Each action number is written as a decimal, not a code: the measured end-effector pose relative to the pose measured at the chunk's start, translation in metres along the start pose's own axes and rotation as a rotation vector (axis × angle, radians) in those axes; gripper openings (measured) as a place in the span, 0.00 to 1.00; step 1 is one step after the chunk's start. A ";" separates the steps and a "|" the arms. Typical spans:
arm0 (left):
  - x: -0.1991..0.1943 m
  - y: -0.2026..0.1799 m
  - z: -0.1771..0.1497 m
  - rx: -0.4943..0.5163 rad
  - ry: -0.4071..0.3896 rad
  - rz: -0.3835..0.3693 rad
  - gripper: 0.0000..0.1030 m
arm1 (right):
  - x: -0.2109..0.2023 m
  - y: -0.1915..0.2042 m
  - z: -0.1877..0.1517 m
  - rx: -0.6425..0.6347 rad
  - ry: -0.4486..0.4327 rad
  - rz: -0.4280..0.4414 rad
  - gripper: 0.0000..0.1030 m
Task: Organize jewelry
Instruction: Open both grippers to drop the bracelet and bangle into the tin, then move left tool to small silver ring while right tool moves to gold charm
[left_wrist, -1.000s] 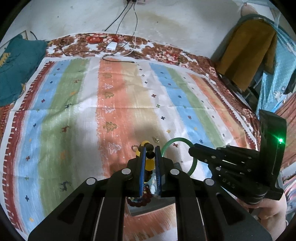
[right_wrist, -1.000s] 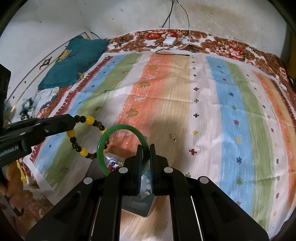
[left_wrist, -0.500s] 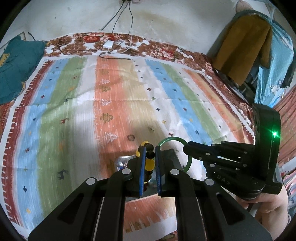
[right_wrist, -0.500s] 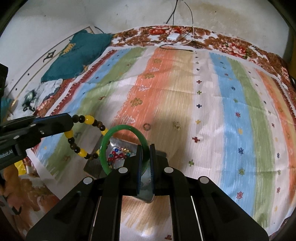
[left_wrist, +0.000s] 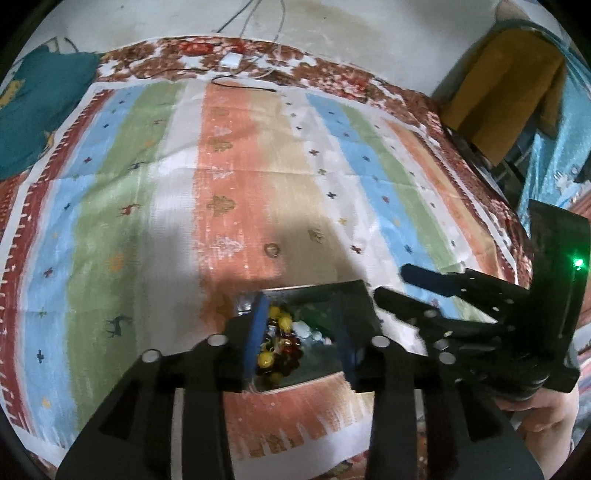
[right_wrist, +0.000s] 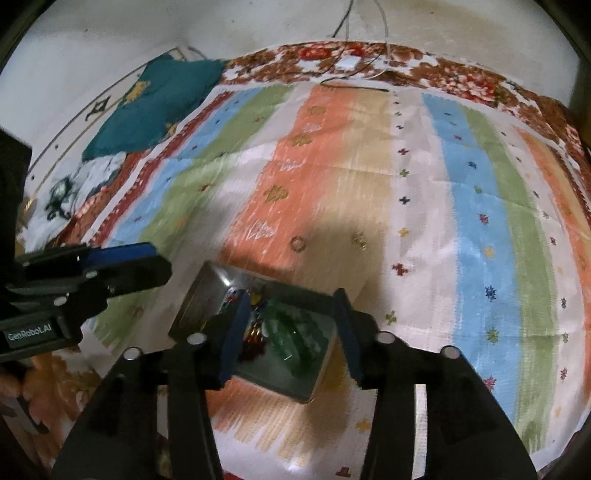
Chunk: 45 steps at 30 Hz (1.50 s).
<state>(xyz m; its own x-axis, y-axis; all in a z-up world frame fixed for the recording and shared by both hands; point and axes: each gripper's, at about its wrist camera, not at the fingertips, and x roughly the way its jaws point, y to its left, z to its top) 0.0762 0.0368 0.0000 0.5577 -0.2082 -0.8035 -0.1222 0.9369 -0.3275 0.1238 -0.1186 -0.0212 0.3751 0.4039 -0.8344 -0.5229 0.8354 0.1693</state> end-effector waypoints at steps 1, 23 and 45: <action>0.001 0.003 0.001 -0.007 0.002 0.000 0.38 | 0.000 -0.003 0.001 0.010 -0.001 -0.002 0.48; 0.069 0.025 0.029 -0.015 0.117 0.008 0.63 | 0.046 -0.052 0.034 0.165 0.070 -0.038 0.55; 0.121 0.013 0.039 0.095 0.207 0.072 0.63 | 0.094 -0.058 0.052 0.138 0.104 -0.103 0.55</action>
<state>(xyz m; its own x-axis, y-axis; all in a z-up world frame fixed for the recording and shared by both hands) 0.1742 0.0344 -0.0819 0.3690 -0.1834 -0.9112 -0.0721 0.9717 -0.2248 0.2298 -0.1098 -0.0822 0.3365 0.2791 -0.8994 -0.3734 0.9163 0.1446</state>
